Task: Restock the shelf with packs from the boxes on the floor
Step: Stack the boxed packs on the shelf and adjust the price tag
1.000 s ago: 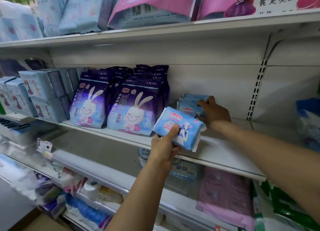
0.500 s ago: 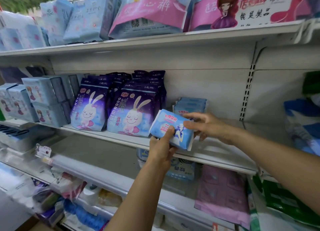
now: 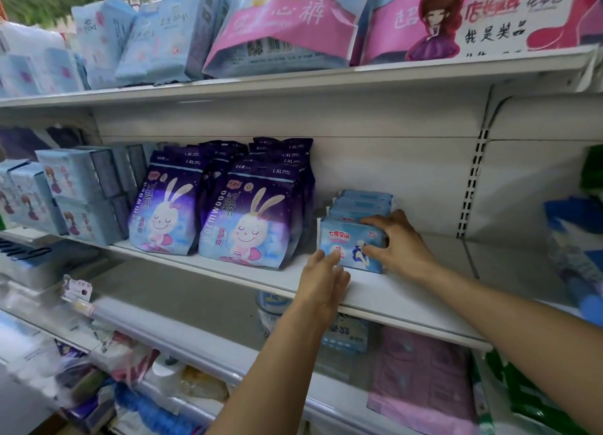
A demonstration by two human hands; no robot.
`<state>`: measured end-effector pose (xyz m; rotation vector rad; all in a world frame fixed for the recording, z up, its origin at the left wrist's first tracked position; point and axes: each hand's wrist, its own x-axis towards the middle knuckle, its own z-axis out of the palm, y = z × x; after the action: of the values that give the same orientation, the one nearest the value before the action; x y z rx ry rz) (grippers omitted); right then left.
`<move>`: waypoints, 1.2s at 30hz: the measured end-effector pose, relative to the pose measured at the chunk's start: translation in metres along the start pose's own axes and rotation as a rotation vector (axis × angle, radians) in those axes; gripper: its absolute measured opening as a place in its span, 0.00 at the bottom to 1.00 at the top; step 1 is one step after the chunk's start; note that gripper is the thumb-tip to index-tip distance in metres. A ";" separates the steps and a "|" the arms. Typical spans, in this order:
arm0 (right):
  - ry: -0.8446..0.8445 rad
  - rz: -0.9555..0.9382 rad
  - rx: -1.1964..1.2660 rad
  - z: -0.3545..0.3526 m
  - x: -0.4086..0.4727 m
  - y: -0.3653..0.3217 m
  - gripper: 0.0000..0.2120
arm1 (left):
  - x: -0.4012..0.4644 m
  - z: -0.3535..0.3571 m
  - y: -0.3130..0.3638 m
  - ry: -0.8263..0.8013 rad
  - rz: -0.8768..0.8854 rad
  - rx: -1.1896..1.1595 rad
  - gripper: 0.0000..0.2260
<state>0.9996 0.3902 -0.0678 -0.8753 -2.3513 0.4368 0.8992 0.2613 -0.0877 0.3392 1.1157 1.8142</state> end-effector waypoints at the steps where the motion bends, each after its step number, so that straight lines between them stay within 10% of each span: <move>1: 0.008 0.010 -0.013 0.001 0.002 0.000 0.25 | 0.001 0.004 0.000 -0.001 -0.021 -0.012 0.06; 21: 0.054 0.122 -0.247 0.000 -0.001 -0.004 0.35 | 0.007 0.024 0.008 0.020 -0.090 0.058 0.08; 36: 0.369 0.124 0.069 -0.030 -0.093 -0.024 0.08 | -0.057 0.004 -0.002 -0.086 -0.029 -0.030 0.09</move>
<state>1.0639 0.3126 -0.0712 -0.9801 -1.9429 0.3671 0.9322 0.2161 -0.0747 0.3782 1.0274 1.7727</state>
